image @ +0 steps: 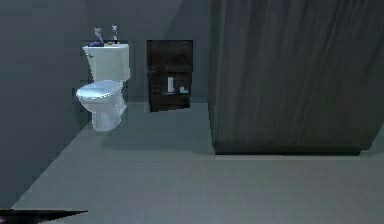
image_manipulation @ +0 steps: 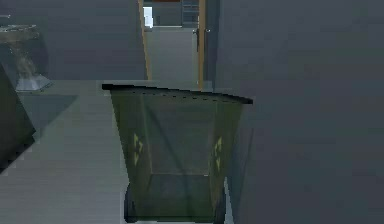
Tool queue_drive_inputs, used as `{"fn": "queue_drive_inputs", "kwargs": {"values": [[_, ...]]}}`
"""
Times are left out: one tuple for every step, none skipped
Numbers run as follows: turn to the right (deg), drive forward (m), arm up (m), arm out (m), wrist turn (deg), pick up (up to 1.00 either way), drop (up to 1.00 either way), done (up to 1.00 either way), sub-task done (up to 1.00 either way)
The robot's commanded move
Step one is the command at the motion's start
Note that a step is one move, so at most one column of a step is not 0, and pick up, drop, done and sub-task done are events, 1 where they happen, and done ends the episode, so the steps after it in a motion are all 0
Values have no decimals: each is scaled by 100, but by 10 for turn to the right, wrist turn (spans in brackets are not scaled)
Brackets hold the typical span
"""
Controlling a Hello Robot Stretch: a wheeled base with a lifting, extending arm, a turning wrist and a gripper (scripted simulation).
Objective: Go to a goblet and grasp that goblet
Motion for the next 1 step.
{"fn": "queue_drive_inputs", "kwargs": {"values": [[0,10,0,0,0,0,0,0,0]]}}
